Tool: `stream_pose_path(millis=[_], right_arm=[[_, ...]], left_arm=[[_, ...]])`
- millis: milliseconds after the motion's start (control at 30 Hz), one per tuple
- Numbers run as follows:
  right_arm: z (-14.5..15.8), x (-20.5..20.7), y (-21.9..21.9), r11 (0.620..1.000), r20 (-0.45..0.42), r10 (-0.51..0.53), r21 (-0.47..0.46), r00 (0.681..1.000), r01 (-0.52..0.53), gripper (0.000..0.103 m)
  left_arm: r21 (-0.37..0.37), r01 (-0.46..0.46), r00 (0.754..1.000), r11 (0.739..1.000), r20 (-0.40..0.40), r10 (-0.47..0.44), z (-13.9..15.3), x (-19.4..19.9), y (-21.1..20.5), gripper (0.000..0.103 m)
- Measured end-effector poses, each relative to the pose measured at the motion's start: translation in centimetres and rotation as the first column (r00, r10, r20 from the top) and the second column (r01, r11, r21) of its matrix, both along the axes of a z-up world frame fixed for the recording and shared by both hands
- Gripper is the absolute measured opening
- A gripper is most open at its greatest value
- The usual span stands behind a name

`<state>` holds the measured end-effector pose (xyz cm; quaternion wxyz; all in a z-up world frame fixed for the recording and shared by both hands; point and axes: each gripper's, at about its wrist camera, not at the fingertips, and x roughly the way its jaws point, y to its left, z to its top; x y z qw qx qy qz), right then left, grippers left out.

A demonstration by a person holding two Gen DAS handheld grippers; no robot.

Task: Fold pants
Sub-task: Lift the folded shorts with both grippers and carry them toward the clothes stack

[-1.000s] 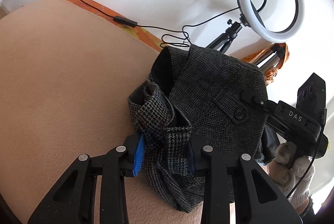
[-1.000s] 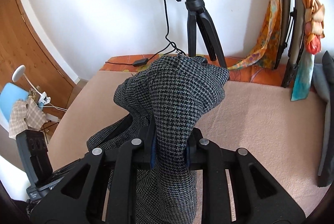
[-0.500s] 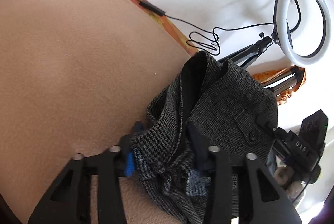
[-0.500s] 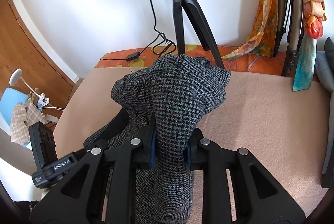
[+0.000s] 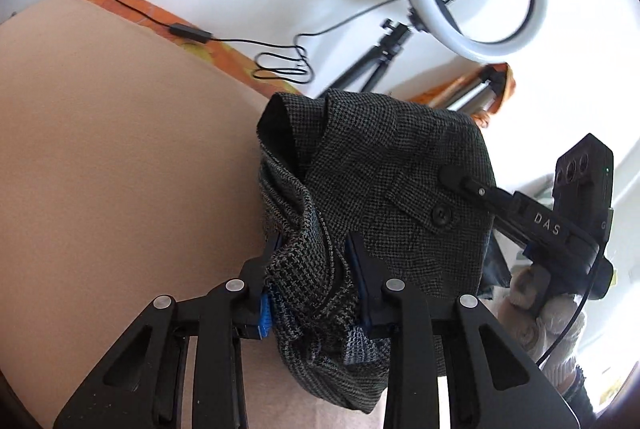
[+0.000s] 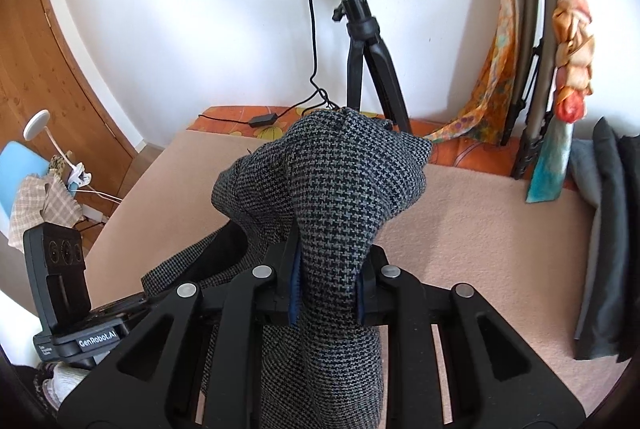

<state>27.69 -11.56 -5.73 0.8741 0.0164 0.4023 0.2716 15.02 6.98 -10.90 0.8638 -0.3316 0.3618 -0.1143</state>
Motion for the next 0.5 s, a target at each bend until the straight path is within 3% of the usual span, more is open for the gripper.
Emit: stream_pose_path(millis=[133, 500], right_arm=[[2.0, -1.3, -2.4, 1.000, 0.037, -0.009, -0.018, 0.999, 0.009, 0.021], [6.6, -2.6, -12.1, 0.994, 0.105, -0.109, -0.006, 0.988, 0.110, 0.021]], left_arm=[[-0.034, 0.034, 0.999, 0.999, 0.029, -0.033, 0.9, -0.4, -2.4, 0.029], [-0.024, 0.192, 0.974, 0.981, 0.130, -0.188, 5.3, 1.1, -12.2, 0.029]])
